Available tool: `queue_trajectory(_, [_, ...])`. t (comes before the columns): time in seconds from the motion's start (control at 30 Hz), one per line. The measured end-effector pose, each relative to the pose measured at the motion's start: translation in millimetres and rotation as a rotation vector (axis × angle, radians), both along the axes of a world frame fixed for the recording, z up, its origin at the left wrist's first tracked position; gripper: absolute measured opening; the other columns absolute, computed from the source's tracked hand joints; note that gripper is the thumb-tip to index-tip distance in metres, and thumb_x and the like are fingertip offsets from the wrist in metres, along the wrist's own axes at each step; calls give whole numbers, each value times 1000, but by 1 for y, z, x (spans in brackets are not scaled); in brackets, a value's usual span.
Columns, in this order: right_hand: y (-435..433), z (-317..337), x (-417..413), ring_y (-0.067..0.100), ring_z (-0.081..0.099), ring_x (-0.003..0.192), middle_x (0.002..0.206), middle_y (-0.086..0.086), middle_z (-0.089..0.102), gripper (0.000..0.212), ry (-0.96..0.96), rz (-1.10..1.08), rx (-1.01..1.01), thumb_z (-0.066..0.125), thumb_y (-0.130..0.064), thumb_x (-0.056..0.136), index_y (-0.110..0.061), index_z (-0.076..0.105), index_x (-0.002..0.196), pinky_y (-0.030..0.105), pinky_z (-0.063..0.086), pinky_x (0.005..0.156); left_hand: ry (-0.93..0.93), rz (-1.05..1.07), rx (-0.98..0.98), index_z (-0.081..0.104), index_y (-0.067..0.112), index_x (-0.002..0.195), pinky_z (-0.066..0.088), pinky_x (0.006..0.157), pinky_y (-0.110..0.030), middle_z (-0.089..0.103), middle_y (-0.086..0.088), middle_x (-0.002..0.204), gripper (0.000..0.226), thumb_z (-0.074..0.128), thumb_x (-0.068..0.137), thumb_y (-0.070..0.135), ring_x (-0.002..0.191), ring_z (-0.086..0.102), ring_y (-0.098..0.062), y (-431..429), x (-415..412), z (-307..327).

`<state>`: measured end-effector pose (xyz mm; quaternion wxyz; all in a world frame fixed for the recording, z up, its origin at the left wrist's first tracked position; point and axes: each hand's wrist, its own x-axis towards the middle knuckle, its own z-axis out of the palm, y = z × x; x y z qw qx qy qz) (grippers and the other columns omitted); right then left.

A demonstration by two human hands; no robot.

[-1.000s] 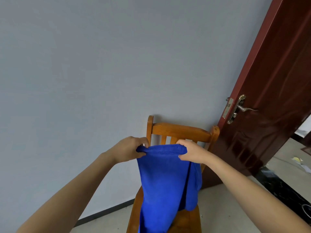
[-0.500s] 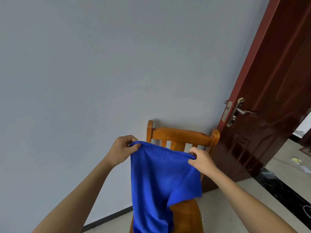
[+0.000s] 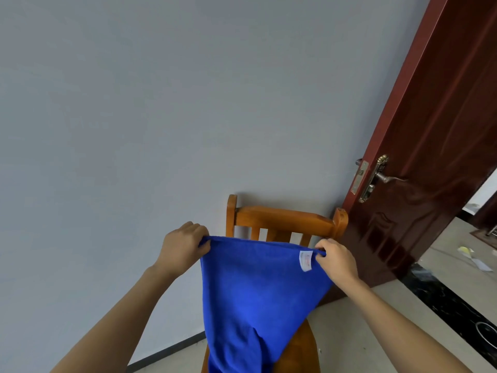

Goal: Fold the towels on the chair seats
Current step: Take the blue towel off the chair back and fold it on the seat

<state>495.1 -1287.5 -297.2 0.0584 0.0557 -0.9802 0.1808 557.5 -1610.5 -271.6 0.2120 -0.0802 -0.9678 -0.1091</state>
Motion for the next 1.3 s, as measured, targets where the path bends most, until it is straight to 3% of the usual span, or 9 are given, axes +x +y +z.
queue_trajectory(0.13, [5,19,-17,14,51,79,100,5,63,12,106,-46,-62,55,-11,89,-10,65,96,18,30,54,57,-19,-157,56,11,55,5,43,-10,51,3,46,25,36,68,17,39,46,-16,-3,-20,-5])
queue_trajectory(0.3, [9,83,-52,27,58,97,106,8,63,18,284,-106,-80,55,-9,88,-6,65,102,26,34,67,179,50,-108,58,10,59,32,33,-20,55,-1,48,27,37,66,24,41,52,-22,3,-60,35])
queue_trajectory(0.5, [21,152,-64,26,60,95,105,9,64,18,537,-151,-261,56,-5,85,-4,66,101,30,41,73,438,47,15,62,6,66,36,38,-22,59,-5,54,27,39,69,20,46,55,-24,17,-82,99])
queue_trajectory(0.67, [35,144,-35,26,61,90,101,8,66,18,538,-177,-288,57,-2,82,-6,67,96,36,46,76,504,-17,13,63,6,66,35,40,-22,58,-4,53,25,42,69,17,46,55,-24,26,-65,84])
queue_trajectory(0.8, [51,94,0,26,62,90,97,7,70,20,390,-191,-291,61,0,77,-7,68,94,33,45,77,344,-101,85,67,5,72,44,49,-26,66,-5,65,29,44,73,21,61,59,-20,21,-37,39])
queue_trajectory(0.9, [69,49,27,22,60,83,87,7,69,18,209,-206,-326,61,2,77,-7,68,91,30,45,75,-80,-148,324,67,9,85,47,68,-15,69,7,84,12,55,83,8,76,63,-13,22,1,2])
queue_trajectory(1.03, [92,11,58,12,59,73,69,-2,61,16,-26,-127,-473,65,4,77,-11,65,77,8,41,58,-468,-123,524,58,25,74,46,64,-6,64,13,73,30,58,86,-2,71,61,-3,25,58,-29])
queue_trajectory(1.17, [111,1,86,-9,54,52,63,-4,61,19,-225,35,-515,68,2,77,-13,64,67,5,39,50,-618,19,666,64,17,74,47,67,-21,67,-7,78,21,58,88,3,73,60,-20,25,107,-46])
queue_trajectory(1.3, [131,-17,120,-8,54,50,50,-14,62,27,-380,114,-519,68,2,77,-19,63,61,7,39,49,-682,131,773,69,21,69,47,64,-16,67,2,66,27,60,87,3,65,58,-13,36,162,-62])
